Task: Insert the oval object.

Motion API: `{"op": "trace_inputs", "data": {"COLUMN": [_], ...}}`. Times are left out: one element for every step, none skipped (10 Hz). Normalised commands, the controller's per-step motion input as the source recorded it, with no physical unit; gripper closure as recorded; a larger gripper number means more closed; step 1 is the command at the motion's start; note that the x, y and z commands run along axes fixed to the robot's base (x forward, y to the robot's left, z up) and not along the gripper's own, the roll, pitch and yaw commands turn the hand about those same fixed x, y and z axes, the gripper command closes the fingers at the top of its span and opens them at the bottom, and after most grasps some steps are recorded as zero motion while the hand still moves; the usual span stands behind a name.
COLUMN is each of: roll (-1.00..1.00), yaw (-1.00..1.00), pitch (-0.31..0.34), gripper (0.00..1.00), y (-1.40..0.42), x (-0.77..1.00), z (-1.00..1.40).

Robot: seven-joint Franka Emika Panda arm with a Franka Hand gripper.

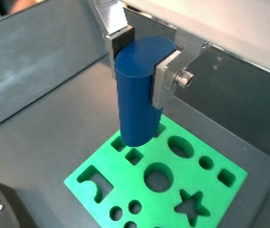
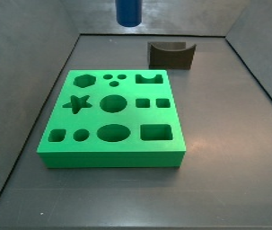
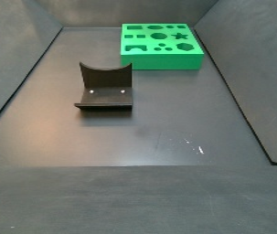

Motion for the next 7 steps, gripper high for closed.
{"op": "trace_inputs", "data": {"roll": [0.14,0.14,0.14,0.14,0.13,0.07,0.05], "yaw": [-0.83,-0.82,-0.80,-0.79,-0.79,-0.86,-0.86], "pitch": [0.000,-0.004,-0.039,-0.059,-0.074,-0.060,-0.067], "gripper": [1.00,1.00,1.00,1.00,1.00,1.00,1.00], "y": [-0.36,-0.39,-0.42,-0.44,-0.43,-0.36,-0.38], "x": [0.00,0.00,0.00,0.00,0.00,-0.01,-0.02], "z": [-0.89,-0.90,-0.91,-0.91,-0.91,-0.77,-0.66]}}
